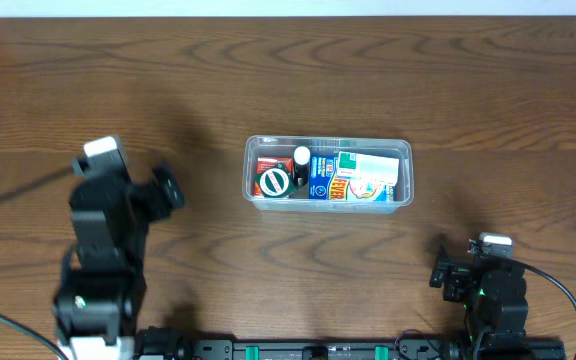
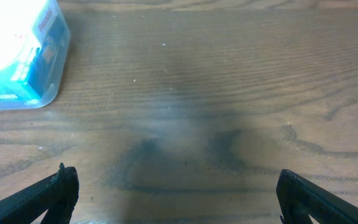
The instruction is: Pack container
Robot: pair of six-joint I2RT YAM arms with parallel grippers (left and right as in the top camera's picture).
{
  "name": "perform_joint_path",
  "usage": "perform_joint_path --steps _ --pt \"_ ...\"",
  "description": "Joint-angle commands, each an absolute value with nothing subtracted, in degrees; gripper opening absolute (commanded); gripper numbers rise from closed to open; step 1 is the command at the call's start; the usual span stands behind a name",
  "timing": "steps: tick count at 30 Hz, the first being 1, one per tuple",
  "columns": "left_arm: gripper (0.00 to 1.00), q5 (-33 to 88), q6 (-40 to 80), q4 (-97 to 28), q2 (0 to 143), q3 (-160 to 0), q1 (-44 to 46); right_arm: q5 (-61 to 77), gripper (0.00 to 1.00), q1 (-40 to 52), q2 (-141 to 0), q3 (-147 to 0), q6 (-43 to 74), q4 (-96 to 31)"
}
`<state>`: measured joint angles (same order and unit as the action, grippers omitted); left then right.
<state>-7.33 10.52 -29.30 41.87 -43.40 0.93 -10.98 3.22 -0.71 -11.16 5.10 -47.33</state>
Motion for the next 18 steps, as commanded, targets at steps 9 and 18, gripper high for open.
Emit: perform_joint_path --steps 9,18 --pt "0.98 -5.72 18.76 -26.87 14.83 -19.27 1.06 -11.11 0.99 2.79 -0.32 -10.66 4.19 -47.37" --pt "0.98 -2.09 18.76 -26.87 9.23 -12.82 1.08 -11.11 0.99 2.79 -0.32 -10.66 4.19 -47.37"
